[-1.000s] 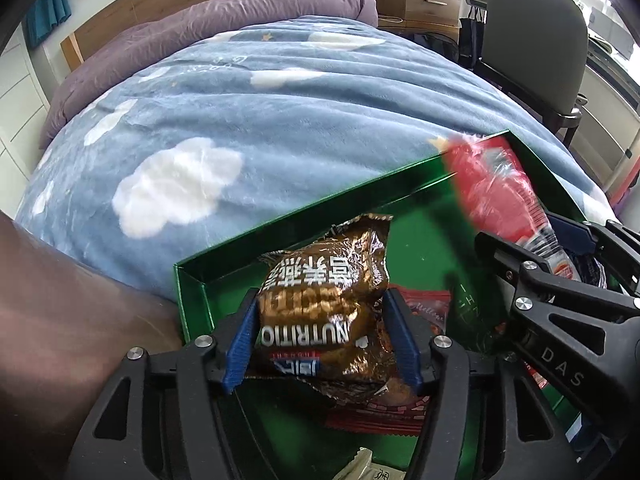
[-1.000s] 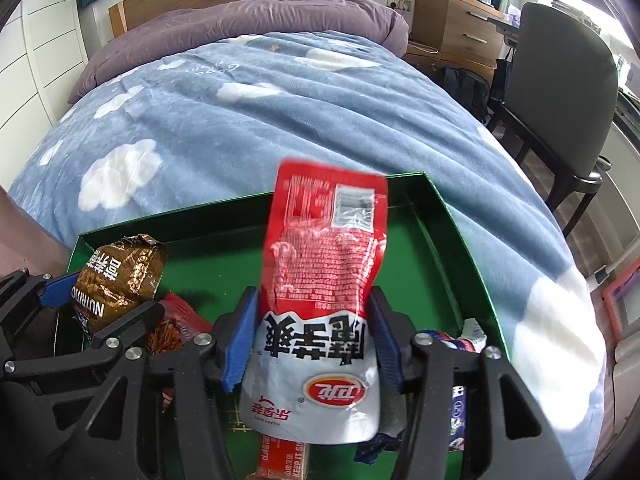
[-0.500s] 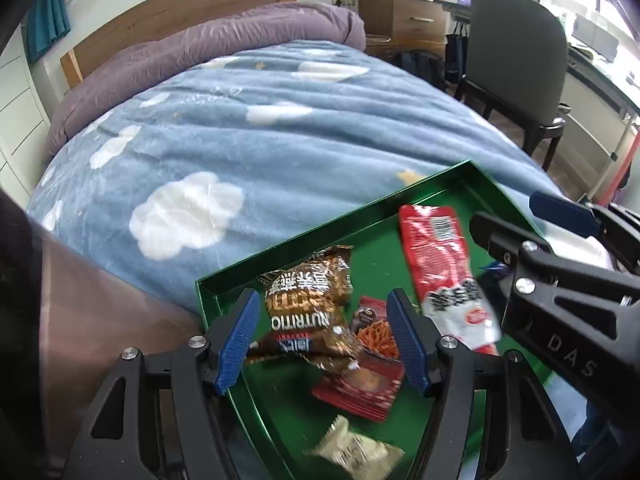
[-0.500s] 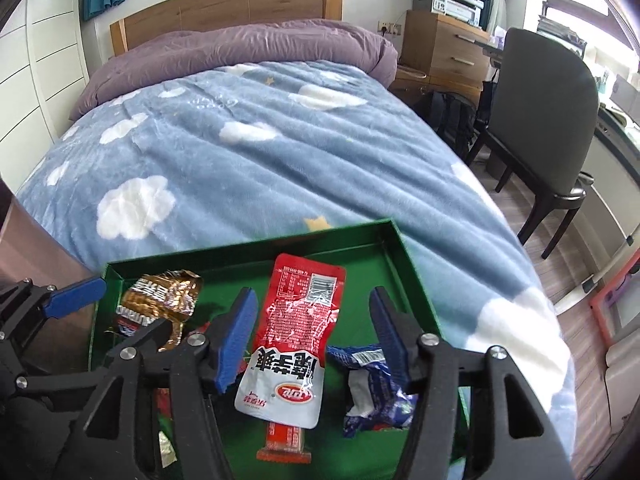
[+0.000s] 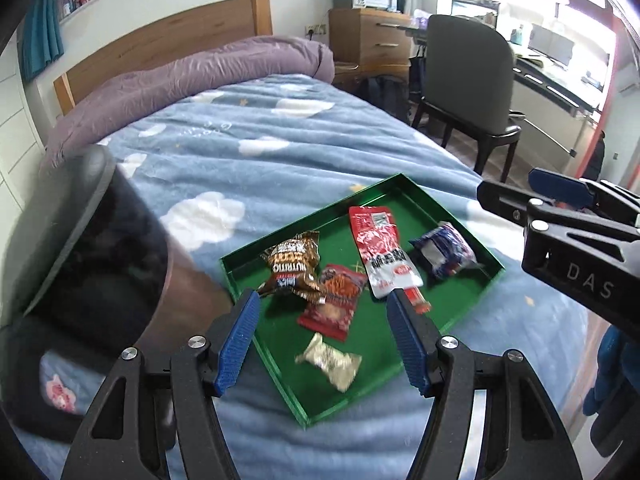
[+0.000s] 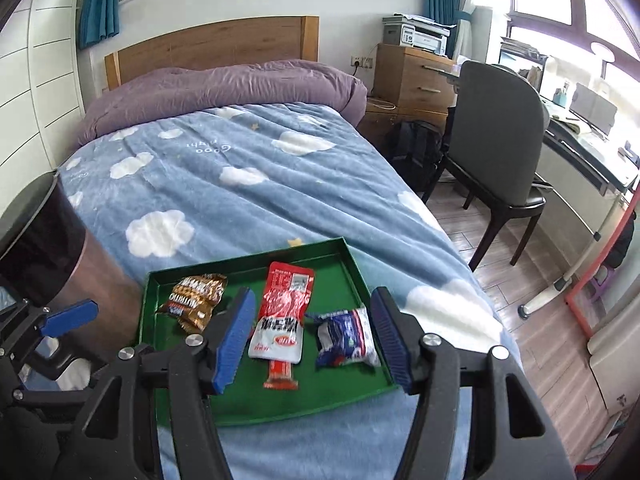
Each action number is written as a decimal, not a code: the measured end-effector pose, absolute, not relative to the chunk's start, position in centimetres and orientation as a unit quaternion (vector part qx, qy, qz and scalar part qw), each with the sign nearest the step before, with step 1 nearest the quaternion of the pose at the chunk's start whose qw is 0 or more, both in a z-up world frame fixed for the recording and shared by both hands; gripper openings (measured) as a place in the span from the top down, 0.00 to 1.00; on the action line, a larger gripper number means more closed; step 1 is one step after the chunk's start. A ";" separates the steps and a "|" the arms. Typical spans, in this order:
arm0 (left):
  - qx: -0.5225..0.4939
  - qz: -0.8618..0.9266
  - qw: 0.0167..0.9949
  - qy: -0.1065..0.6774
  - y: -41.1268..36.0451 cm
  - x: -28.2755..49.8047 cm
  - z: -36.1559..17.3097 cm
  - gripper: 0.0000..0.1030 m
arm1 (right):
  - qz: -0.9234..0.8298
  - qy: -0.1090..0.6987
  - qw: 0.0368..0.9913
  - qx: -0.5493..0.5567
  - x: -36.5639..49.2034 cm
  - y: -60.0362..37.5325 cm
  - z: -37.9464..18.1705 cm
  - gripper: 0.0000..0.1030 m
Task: Organize snacks
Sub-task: 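Withdraw both open tools from the tray toward the remaining snacks, then grasp the pink character packet with left tool while right tool grasps pink-striped candy, then lift both snacks and carry them past the kettle toward the green tray, then lower both snacks into the green tray and open both tools to release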
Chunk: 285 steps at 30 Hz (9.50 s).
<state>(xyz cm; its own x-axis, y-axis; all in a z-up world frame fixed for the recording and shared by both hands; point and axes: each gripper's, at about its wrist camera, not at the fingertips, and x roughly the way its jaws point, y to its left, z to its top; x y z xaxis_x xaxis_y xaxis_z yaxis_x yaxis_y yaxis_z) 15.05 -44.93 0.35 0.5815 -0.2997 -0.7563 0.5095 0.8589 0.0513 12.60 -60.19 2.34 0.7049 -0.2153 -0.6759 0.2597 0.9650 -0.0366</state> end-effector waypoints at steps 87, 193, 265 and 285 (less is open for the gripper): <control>0.122 -0.121 0.863 0.476 0.6 17.5 -11.4 0.38 | 0.231 0.485 0.840 -0.076 13.2 -15.8 -9.0 0.00; 0.161 -0.105 0.866 0.461 -7.5 12.4 -9.1 0.91 | 0.177 0.496 0.850 -0.027 12.8 -21.3 -10.4 0.67; 0.213 -0.314 0.833 0.403 -39.0 6.6 -1.6 0.92 | -0.044 0.395 0.911 0.110 5.6 -55.3 -5.1 0.67; 0.158 -0.316 0.819 0.452 -48.3 16.1 -7.3 0.92 | -0.064 0.410 0.904 0.100 15.3 -62.1 -9.5 0.67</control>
